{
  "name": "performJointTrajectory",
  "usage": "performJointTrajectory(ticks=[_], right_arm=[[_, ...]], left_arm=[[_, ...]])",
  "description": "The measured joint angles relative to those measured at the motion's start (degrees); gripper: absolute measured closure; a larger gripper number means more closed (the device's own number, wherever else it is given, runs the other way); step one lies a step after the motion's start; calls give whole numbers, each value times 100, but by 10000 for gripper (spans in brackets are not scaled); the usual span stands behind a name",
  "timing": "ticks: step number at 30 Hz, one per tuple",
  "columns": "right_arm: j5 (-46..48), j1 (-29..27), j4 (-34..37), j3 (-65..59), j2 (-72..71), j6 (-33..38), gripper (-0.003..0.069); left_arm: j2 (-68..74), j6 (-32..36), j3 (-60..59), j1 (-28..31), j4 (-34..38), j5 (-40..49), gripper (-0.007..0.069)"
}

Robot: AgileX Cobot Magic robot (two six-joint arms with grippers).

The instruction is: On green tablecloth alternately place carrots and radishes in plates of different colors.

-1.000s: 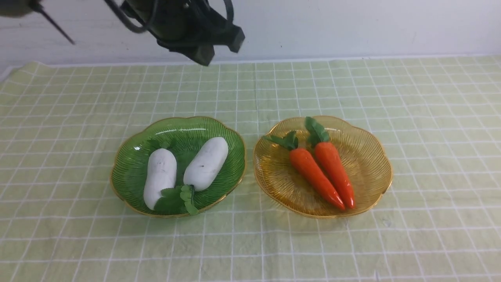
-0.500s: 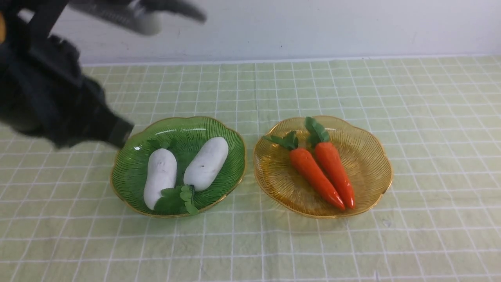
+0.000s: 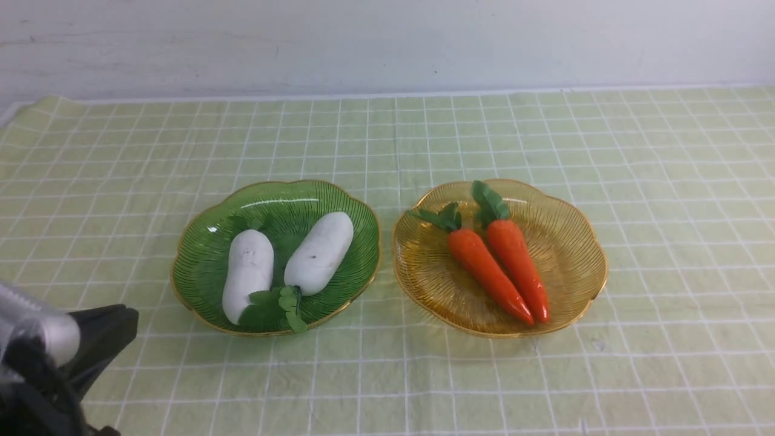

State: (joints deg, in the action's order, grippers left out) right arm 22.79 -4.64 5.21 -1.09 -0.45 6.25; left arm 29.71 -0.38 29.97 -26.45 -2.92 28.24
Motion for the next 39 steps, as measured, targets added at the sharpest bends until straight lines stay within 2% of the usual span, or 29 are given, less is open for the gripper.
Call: performJointTrajectory(ticks=[8,17,20,26,30,34,39], right_arm=[[0,0,0,0,0,0,669],[0,0,0,0,0,0,669],[0,0,0,0,0,0,669],[0,0,0,0,0,0,669],[-5,0,0,0,0,0,669],[-5,0,0,0,0,0,669],[-5,0,0,0,0,0,669]], left_arm=[[-365,0,-765,0,-22,-129,632],[-431,-59,-792,0,-64,90,632],[-881,-225,-872,39,-59,263,632],[-2151,-303,-1646,883,-59,100,632],[-2992,-309,-2557,1822,-59,-257,632],[-3030,-309,-2942,2137,-59,-437,632],[-3030,-303,-3142,2204,-63,-611,632]])
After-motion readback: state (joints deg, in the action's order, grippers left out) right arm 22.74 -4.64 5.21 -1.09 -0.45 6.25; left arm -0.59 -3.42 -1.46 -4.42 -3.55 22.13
